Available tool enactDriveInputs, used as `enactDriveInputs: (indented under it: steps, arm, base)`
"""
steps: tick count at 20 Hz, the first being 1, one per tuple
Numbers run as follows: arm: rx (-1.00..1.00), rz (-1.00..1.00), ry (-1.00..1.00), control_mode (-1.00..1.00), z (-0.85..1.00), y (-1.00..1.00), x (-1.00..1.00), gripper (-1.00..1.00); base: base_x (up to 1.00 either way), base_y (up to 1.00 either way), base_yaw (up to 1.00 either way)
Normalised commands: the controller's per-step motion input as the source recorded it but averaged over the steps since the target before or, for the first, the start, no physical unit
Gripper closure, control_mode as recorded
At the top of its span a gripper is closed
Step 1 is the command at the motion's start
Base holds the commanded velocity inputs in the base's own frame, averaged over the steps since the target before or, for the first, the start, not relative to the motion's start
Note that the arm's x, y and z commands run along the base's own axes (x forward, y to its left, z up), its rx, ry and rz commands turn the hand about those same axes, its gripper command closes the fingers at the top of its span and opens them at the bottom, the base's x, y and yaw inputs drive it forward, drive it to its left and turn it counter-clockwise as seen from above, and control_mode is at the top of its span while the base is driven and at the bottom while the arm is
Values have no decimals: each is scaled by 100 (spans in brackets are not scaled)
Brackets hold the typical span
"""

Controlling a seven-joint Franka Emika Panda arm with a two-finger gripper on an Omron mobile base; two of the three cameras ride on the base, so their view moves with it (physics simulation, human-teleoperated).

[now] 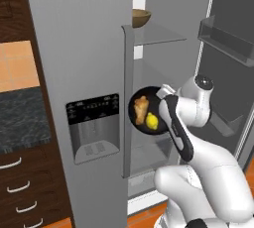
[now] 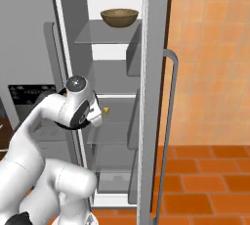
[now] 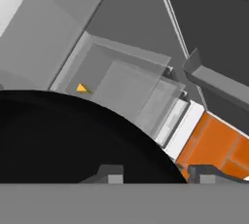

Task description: Pick the chicken drumstick and lemon from their plates and place them in the bowl. Then put the bowl in the fridge.

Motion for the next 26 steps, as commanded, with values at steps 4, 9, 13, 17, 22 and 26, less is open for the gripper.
enactDriveInputs:
  steps: [4, 9, 13, 17, 22, 26]
  arm:
    - [20, -28, -5, -100, 43, -39, 0, 100]
    - [16, -26, -19, -100, 34, -6, -25, 100]
    - [6, -25, -24, -100, 20, 16, 35, 100]
    - [10, -18, -4, -100, 0, -10, 82, 100]
    - [13, -3, 4, -100, 0, -17, 66, 100]
    - [9, 1, 17, -100, -1, 0, 8, 100]
  base:
    - [0, 0, 0]
    - [0, 0, 0]
    - [0, 0, 0]
    - [0, 0, 0]
    - [0, 0, 0]
    - [0, 0, 0]
